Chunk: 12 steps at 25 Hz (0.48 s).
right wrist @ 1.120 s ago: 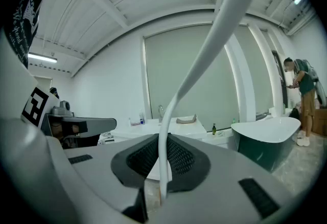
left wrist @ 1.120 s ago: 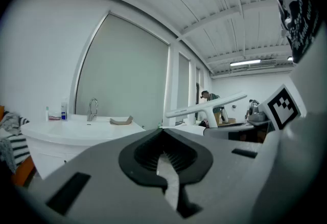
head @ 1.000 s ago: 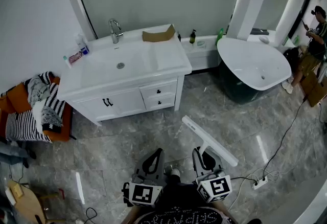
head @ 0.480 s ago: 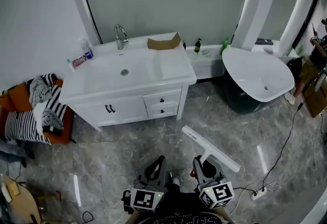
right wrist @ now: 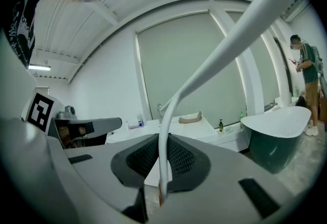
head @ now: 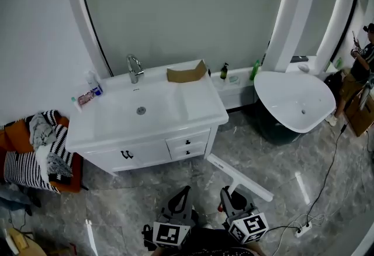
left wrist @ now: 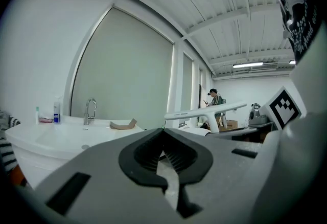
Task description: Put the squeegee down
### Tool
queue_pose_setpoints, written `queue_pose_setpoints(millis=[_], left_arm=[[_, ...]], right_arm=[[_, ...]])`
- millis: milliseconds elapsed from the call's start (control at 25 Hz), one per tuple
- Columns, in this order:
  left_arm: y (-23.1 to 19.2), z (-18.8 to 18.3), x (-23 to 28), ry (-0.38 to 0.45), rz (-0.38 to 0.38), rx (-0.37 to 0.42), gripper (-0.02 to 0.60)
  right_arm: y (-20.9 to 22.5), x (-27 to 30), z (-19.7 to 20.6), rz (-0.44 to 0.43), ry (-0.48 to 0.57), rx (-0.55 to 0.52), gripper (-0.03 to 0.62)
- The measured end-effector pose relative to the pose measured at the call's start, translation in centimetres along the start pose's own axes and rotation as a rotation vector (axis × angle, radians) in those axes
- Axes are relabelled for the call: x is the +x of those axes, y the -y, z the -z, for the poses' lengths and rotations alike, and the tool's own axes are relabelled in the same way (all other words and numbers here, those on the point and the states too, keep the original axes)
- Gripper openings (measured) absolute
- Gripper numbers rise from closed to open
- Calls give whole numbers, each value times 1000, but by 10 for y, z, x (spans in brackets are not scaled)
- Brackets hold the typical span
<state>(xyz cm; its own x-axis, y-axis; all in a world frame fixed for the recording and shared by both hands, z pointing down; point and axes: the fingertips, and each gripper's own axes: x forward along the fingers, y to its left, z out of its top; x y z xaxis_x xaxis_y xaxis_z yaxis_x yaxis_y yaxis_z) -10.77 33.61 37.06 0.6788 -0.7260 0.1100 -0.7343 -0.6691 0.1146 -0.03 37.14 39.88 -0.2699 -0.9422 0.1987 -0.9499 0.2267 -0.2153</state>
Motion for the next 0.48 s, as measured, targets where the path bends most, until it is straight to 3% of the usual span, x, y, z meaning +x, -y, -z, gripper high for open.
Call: queue_pose_setpoints(millis=[240, 480], left_arm=[[-30, -13, 36, 14, 31, -13, 3], [-51, -5, 53, -28, 28, -5, 3]], right_arm=[[6, 41, -12, 19, 11, 19, 52], [13, 66, -8, 22, -1, 43, 52]])
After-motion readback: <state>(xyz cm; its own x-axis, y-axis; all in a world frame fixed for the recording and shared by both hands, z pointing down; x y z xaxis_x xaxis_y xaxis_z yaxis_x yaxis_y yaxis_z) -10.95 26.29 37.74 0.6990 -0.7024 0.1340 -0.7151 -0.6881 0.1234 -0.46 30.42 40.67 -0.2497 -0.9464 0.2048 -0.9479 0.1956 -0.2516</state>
